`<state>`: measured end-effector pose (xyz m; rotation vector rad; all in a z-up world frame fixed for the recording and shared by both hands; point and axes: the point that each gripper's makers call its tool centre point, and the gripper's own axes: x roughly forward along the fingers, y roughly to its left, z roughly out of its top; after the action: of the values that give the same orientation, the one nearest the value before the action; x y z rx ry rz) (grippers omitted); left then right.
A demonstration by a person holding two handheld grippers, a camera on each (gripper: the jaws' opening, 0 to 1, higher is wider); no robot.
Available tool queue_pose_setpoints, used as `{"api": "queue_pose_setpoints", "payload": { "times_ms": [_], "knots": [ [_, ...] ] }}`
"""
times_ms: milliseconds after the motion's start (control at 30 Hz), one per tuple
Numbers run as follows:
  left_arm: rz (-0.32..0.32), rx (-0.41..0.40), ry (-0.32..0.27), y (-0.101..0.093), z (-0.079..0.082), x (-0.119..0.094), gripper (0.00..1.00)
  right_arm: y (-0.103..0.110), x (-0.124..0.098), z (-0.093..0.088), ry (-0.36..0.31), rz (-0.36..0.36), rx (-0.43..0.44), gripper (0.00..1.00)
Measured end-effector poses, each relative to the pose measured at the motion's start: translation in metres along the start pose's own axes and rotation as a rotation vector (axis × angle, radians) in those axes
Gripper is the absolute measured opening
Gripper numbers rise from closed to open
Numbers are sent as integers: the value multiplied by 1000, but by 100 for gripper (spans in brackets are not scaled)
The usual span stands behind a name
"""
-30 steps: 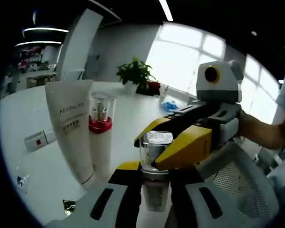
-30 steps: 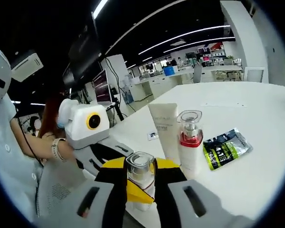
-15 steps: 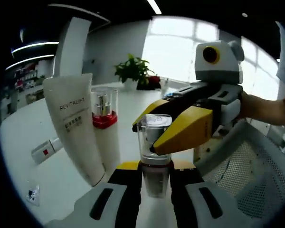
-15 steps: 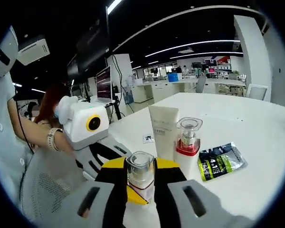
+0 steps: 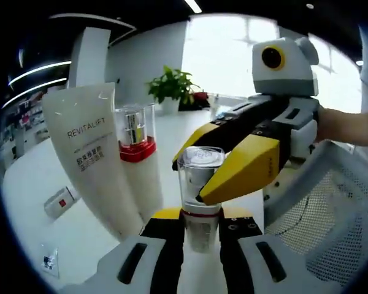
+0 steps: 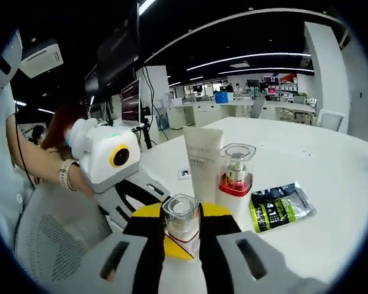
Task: Arrange the skincare products in the storage area until every visible bottle or jar stands upright without overlapping.
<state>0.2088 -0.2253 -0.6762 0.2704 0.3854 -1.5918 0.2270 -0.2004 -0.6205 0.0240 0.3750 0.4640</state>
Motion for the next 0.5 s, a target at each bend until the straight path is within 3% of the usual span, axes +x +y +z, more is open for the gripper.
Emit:
{"api": "queue_pose_setpoints", "payload": {
  "times_ms": [300,500],
  "knots": [
    [-3,62,-1,3,-11,8,17,-4,3,-13,42,-22,-24,19],
    [-3,57,-34,3,-13,8,17,-4,4,-17,54,-21,-31,20]
  ]
}}
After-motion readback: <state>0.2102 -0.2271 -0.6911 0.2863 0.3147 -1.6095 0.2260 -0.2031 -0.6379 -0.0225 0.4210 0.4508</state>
